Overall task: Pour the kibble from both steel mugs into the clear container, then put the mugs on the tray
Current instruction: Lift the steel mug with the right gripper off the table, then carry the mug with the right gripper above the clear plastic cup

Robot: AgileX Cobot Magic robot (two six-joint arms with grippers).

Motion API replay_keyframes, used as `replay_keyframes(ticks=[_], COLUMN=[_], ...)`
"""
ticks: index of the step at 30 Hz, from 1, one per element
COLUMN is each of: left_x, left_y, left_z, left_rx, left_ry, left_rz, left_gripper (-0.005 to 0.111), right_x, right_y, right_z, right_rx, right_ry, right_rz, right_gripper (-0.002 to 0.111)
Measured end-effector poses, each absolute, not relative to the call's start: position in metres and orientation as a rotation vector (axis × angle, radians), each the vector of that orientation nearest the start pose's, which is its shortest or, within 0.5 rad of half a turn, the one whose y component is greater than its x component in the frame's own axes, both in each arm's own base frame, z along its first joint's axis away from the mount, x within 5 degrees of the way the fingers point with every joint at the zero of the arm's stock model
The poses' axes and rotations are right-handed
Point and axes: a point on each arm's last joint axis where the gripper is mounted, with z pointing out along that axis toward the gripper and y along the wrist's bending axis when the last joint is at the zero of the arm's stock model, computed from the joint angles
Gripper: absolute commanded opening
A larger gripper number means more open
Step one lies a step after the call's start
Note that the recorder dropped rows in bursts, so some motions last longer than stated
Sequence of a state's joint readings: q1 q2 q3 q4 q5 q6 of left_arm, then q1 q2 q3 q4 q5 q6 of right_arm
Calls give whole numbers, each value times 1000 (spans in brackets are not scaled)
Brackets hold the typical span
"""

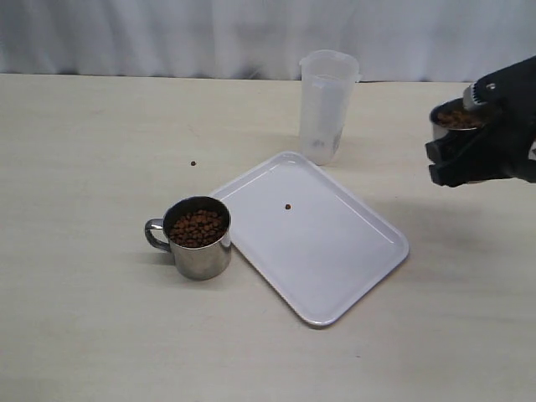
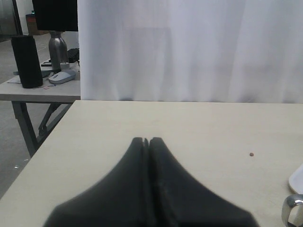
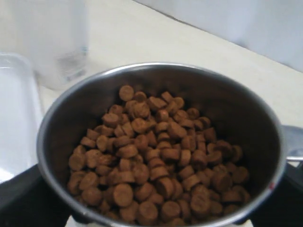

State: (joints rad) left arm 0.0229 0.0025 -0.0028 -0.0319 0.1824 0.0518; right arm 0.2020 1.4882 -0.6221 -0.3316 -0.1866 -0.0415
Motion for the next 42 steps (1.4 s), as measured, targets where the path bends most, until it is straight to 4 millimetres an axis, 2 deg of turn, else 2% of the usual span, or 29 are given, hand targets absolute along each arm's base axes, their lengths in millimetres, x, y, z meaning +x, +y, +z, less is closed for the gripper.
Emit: replay_keyframes(ticks=[3, 5, 11, 13, 17, 24, 29, 36, 42], left_x=[56, 56, 56, 56, 56, 56, 56, 56, 56], left_y=[1, 1, 1, 1, 1, 1, 1, 1, 1], left_z=[197, 197, 197, 197, 197, 197, 197, 197, 197], left_rx=[2, 2, 2, 2, 2, 2, 2, 2, 2], left_ry=[1666, 1666, 1666, 1666, 1666, 1666, 1666, 1666, 1666], left_rz=[28, 28, 28, 28, 28, 28, 28, 28, 28], left_gripper=[0, 0, 0, 0, 0, 0, 0, 0, 0], right_x=[270, 268, 268, 268, 269, 271, 280, 306, 335], right_y=[81, 86, 84, 78, 69, 81, 88, 101, 112], right_z=[201, 202, 204, 206, 208, 216, 232, 276, 279], right_rx=[-738, -766, -758, -772, -600, -611, -606, -620, -732], right_ry=[2032, 2018, 2079, 2116, 2162, 2115, 2061, 1912, 1859], right_rz=[-5, 0, 65, -10, -207, -197, -167, -151, -230], right_gripper=[5, 5, 5, 5, 5, 5, 5, 5, 5])
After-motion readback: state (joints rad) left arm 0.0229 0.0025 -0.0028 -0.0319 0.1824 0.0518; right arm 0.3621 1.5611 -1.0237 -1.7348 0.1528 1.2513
